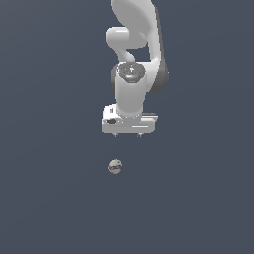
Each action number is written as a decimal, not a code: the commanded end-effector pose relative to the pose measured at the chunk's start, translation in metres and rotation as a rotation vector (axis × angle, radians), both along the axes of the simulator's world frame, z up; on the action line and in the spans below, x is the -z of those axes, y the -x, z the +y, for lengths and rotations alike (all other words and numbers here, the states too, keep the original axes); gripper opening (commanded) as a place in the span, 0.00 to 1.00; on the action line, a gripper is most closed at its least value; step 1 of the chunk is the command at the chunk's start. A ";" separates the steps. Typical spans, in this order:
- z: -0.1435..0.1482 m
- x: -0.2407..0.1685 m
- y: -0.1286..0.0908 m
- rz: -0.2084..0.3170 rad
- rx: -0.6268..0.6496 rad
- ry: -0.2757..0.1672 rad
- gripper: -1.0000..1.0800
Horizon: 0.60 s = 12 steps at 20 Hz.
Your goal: Pick up the object and move it to a goal position.
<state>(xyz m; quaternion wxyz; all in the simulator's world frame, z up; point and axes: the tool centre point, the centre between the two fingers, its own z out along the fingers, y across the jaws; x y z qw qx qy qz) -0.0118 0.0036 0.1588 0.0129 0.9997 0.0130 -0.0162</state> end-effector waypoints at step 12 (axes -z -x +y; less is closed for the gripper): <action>0.016 -0.014 -0.005 -0.011 0.018 -0.018 0.96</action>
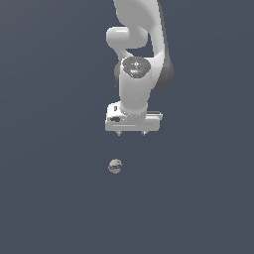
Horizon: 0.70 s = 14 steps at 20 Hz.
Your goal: Pick up the object and move it to a goal position.
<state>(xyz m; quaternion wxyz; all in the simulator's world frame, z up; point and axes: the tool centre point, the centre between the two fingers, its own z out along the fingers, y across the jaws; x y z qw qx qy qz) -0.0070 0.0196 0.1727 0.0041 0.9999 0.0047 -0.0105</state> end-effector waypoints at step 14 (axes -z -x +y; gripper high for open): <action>-0.025 0.028 -0.035 -0.007 0.026 -0.004 0.96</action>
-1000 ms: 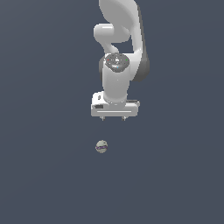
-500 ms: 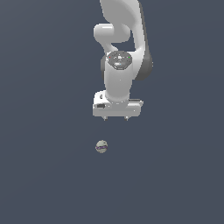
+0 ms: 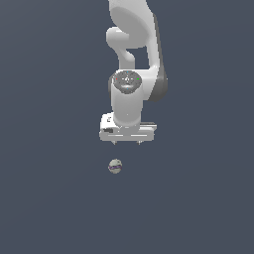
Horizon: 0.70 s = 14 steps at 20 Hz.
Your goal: Pick up the object and move it to a goal position.
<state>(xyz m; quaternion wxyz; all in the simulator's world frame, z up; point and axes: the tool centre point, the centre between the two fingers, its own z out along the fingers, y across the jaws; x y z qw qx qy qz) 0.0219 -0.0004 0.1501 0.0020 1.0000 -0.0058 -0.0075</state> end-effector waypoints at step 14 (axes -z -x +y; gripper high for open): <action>-0.050 0.059 -0.051 -0.014 0.042 -0.003 0.96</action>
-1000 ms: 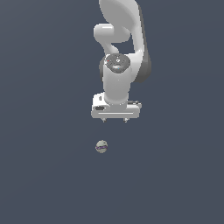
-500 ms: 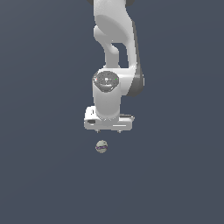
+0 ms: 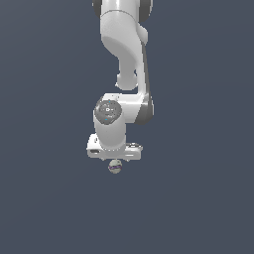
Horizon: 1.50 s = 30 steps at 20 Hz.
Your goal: Pick up the object and move it to a goal position.
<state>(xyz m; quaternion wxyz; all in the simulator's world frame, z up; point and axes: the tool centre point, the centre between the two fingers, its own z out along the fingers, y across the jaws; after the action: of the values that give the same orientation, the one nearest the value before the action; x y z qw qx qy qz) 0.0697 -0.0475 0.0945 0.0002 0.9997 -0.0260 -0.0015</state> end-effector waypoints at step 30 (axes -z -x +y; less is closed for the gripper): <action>-0.006 0.058 -0.006 -0.003 0.005 0.000 0.00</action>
<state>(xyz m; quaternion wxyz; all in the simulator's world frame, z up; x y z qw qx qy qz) 0.0750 -0.0539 0.0363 -0.0001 0.9996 -0.0284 -0.0006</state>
